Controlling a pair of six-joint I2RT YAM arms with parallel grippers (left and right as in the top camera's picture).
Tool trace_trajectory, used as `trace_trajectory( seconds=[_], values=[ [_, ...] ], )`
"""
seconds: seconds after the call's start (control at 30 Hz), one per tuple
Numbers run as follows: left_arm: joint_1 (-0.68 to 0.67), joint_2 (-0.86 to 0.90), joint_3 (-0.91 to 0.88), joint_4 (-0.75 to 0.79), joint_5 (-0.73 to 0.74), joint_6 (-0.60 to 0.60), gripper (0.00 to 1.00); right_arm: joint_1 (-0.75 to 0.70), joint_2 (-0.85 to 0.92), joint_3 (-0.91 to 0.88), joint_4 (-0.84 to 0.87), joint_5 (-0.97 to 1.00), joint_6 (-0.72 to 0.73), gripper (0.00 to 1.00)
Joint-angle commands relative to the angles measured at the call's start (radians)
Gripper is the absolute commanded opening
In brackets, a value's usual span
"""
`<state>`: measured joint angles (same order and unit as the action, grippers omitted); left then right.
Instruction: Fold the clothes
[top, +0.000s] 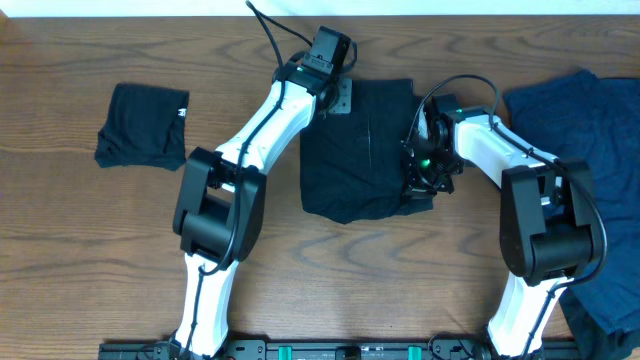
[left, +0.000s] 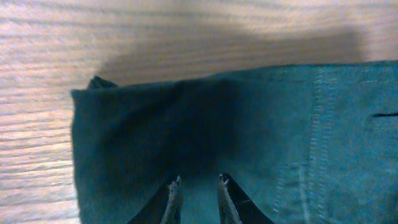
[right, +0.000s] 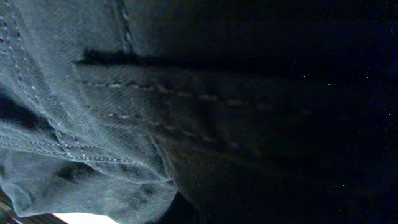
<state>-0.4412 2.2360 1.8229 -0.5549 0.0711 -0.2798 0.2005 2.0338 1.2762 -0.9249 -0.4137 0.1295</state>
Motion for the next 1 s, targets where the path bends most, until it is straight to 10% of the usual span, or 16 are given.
trace_trajectory(
  seconds=[0.0,0.4,0.5,0.97],
  values=[
    [-0.002,0.056,-0.004,0.004,-0.012,0.017,0.22,0.003,0.033,-0.044,0.002,0.046,0.015,0.01],
    [-0.004,-0.176,0.023,-0.037,-0.009,0.057,0.19,-0.009,0.032,0.425,-0.283,-0.181,-0.105,0.01],
    [-0.005,-0.219,0.023,-0.092,0.058,0.028,0.06,-0.014,0.032,0.526,-0.248,-0.076,-0.101,0.01],
    [-0.085,-0.155,-0.055,-0.121,0.360,0.028,0.06,-0.078,0.084,0.535,0.068,0.025,-0.056,0.01]
  ],
)
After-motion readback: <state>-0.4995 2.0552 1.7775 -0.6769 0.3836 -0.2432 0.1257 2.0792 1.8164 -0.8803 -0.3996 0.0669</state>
